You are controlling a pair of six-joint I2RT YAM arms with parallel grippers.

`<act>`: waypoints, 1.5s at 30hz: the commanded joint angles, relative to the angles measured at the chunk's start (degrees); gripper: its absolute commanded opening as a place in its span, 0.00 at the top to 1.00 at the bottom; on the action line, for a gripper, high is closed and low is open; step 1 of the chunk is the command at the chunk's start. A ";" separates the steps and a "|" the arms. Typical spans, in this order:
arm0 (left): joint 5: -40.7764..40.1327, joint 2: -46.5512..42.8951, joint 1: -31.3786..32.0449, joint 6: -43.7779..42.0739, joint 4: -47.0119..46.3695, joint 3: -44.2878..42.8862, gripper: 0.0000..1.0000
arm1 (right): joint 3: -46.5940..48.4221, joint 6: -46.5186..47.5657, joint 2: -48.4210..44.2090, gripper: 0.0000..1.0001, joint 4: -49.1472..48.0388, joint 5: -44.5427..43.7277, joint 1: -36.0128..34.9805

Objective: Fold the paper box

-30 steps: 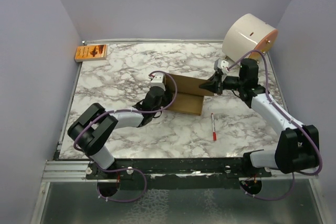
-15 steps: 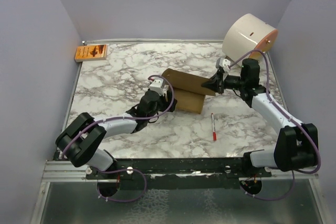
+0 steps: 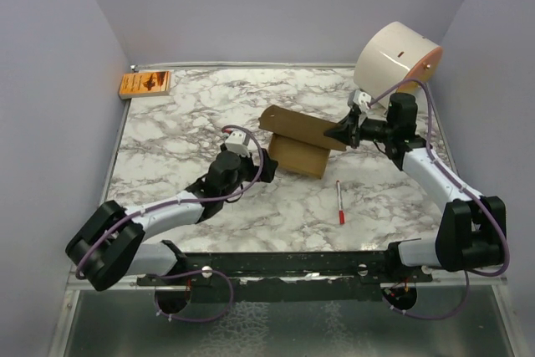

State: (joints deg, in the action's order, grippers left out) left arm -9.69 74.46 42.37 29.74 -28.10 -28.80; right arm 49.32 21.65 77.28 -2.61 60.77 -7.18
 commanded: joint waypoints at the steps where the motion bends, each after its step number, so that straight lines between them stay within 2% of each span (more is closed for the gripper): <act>1: 1.19 -5.51 -2.54 3.55 -4.73 4.86 0.02 | -0.16 0.01 0.40 0.99 -1.03 1.78 1.22; 7: 10.36 -7.26 -8.94 13.37 -13.70 10.92 0.14 | -0.04 0.22 0.56 0.99 -0.63 4.04 2.08; 9: 12.80 -5.93 -10.80 16.97 -15.84 11.83 0.21 | -0.06 0.22 0.64 0.99 -0.63 3.96 2.28; 15: 18.53 -0.06 -13.10 28.17 -25.97 13.39 0.29 | -0.11 -1.35 1.42 0.99 -1.62 5.87 3.42; 18: 16.19 1.20 -12.66 32.12 -25.33 13.11 0.33 | -0.26 -3.07 2.02 0.99 -2.47 7.08 4.24; 21: 9.77 0.01 -10.10 33.00 -23.02 13.46 0.35 | -0.60 -3.80 2.07 0.99 -3.22 7.40 4.46; 26: 1.45 -1.26 -4.87 30.64 -16.94 11.06 0.31 | -0.81 -4.49 2.49 0.99 -3.84 7.83 4.46; 31: -6.50 1.65 -1.45 38.97 -12.28 9.42 0.28 | -1.24 -5.17 2.84 0.99 -4.59 8.39 4.46; 37: -7.58 8.51 -0.56 39.82 -16.97 5.05 0.29 | -1.87 -5.14 3.84 0.99 -5.18 10.16 4.46; 45: -5.35 15.00 -0.54 39.55 -16.87 -0.13 0.36 | -2.54 -4.72 5.01 0.99 -5.69 12.41 4.46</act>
State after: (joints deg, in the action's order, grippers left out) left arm -14.61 87.70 41.39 68.53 -43.70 -27.29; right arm 47.42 17.15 81.21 -6.22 69.78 -2.90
